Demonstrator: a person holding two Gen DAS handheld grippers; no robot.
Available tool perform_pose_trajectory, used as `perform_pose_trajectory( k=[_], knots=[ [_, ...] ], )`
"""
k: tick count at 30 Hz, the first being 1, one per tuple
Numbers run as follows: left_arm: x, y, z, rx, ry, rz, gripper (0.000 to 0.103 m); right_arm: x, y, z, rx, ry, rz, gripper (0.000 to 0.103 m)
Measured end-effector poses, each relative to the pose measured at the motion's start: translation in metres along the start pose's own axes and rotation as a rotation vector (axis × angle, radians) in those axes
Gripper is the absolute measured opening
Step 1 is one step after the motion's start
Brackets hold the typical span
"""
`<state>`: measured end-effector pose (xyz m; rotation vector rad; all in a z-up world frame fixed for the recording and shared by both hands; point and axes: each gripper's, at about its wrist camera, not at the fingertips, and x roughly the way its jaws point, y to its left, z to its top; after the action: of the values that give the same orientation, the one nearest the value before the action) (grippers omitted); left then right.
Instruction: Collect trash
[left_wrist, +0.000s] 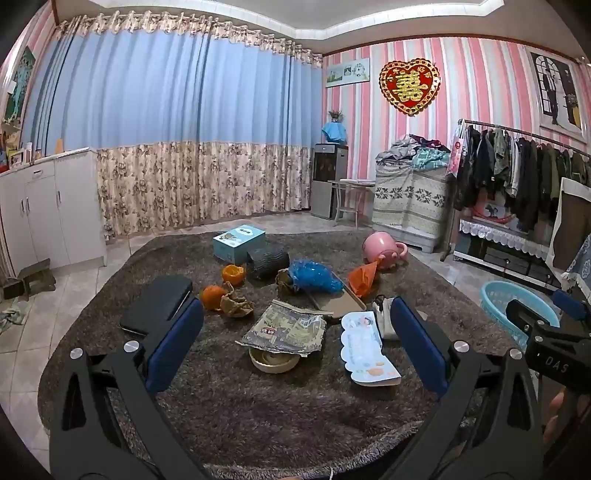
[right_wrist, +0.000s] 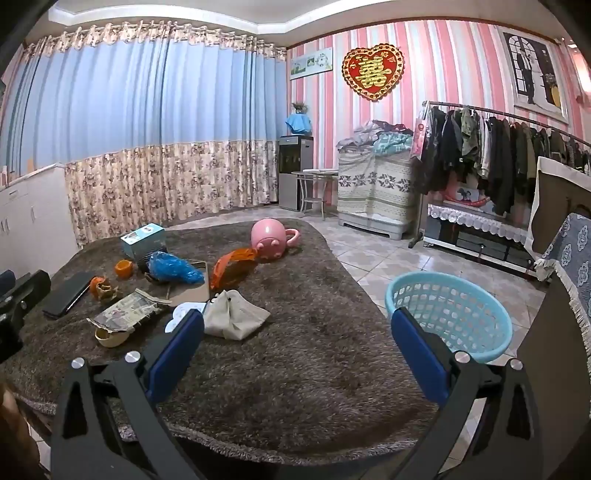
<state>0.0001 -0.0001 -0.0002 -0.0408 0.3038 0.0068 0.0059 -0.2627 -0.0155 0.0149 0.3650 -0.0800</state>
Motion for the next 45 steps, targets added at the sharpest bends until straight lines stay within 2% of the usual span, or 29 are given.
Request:
perform_pose_trajectory(
  k=[45],
  knots=[
    [-0.003, 0.002, 0.002, -0.014, 0.001, 0.0, 0.098, -0.014, -0.002, 0.005, 0.014, -0.023, -0.004, 0.099]
  ],
)
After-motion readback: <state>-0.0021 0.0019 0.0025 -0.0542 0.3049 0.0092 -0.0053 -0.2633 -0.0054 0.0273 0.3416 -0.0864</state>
